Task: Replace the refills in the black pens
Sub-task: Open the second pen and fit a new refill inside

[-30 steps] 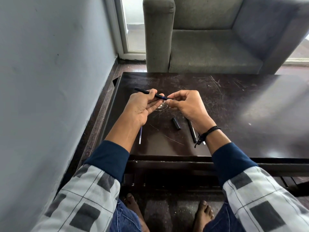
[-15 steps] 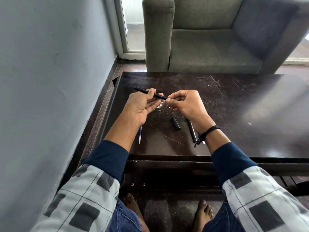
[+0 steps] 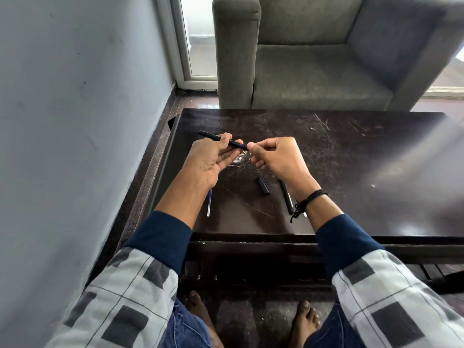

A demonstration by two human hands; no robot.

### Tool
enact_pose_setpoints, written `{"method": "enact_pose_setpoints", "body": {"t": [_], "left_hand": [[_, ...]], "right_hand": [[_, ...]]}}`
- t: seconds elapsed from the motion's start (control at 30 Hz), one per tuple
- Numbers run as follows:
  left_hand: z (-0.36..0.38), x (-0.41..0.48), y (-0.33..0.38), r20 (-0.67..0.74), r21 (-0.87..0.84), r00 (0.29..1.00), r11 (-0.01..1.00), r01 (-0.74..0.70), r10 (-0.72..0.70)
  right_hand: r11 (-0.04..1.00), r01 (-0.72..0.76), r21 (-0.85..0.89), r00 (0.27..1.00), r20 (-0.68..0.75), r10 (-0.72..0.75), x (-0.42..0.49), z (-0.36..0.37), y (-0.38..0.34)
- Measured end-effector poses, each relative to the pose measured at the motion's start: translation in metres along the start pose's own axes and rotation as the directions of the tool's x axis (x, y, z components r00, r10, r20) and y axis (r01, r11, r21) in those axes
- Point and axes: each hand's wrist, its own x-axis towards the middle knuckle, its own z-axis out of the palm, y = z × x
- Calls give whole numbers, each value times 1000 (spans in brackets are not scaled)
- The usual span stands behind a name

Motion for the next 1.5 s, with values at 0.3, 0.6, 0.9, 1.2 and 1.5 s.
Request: {"method": "enact_pose_setpoints", "body": {"t": [0.3,0.6,0.9,1.2,1.5], "left_hand": [[1,-1,0,0,1,1000,1000,3,-3],[0,-1,0,3,-6,1000,1000,4,-4],[-1,-1,1,0,9,1000,1000,3,-3],[-2,-1,1,0,12,1000,1000,2,-2],[0,-2,0,6,15,1000,1000,-1,1]], "right_hand": [[999,-4,-41,1000,-8,4,0,2,1],[999,14,-43,1000,-13,-15,-1,1,0],[1000,7,-29,1000,-15,-8,1,1,0],[1000,4,-20,1000,7,-4,-2,1,-2],[998,-29,-53,1000,2,29,-2,1,-2]]}}
